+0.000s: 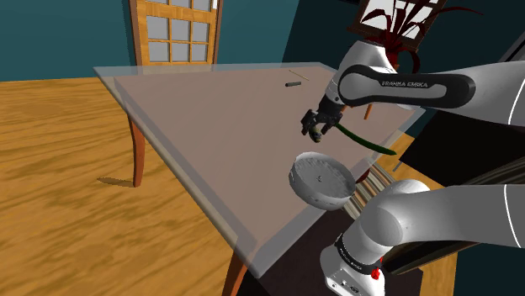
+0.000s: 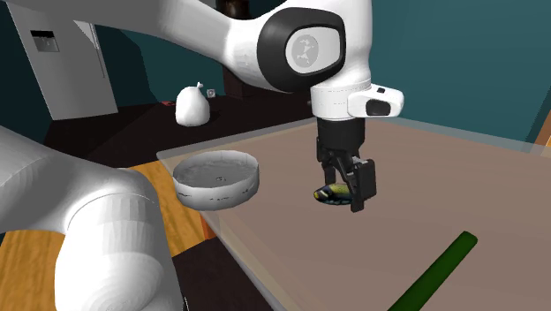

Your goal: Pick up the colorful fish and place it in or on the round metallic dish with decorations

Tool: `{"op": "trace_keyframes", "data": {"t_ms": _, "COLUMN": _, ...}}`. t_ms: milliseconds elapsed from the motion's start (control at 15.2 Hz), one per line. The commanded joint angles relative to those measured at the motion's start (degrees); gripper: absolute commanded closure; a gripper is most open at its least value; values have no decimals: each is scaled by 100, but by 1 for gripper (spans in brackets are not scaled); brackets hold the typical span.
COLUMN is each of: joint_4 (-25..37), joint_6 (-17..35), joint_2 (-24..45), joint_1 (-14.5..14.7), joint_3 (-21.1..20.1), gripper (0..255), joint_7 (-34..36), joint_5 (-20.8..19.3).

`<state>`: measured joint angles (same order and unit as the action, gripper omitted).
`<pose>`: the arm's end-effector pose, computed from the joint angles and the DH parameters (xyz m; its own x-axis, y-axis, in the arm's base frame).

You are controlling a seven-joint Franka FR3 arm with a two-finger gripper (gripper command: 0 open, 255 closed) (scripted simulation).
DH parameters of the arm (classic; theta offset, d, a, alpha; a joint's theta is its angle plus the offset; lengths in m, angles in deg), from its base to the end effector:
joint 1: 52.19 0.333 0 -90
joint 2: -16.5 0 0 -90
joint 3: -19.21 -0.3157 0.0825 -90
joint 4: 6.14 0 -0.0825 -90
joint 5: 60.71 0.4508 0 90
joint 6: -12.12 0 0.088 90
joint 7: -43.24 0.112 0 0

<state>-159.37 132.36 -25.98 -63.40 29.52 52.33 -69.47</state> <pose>0.3763 -0.1506 0.4386 0.8967 -0.4124 0.1610 -0.4173 -0.9088 -0.0040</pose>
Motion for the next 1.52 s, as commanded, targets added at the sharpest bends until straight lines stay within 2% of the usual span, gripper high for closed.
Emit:
{"op": "trace_keyframes", "data": {"t_ms": 0, "joint_4": -12, "joint_6": 22, "joint_2": 8, "joint_1": -2, "joint_3": 4, "gripper": 0, "joint_7": -1, "joint_5": -3}}
{"op": "trace_keyframes", "data": {"t_ms": 330, "joint_4": -11, "joint_6": 20, "joint_2": 7, "joint_1": -1, "joint_3": 4, "gripper": 0, "joint_7": -1, "joint_5": -3}}
{"op": "trace_keyframes", "data": {"t_ms": 396, "joint_4": -11, "joint_6": 20, "joint_2": 7, "joint_1": -1, "joint_3": 4, "gripper": 255, "joint_7": -1, "joint_5": -3}}
{"op": "trace_keyframes", "data": {"t_ms": 990, "joint_4": -12, "joint_6": 22, "joint_2": 8, "joint_1": -2, "joint_3": 4, "gripper": 255, "joint_7": -1, "joint_5": -3}}
{"op": "trace_keyframes", "data": {"t_ms": 1452, "joint_4": 474, "joint_6": -554, "joint_2": -84, "joint_1": 27, "joint_3": -56, "gripper": 255, "joint_7": -19, "joint_5": 59}}
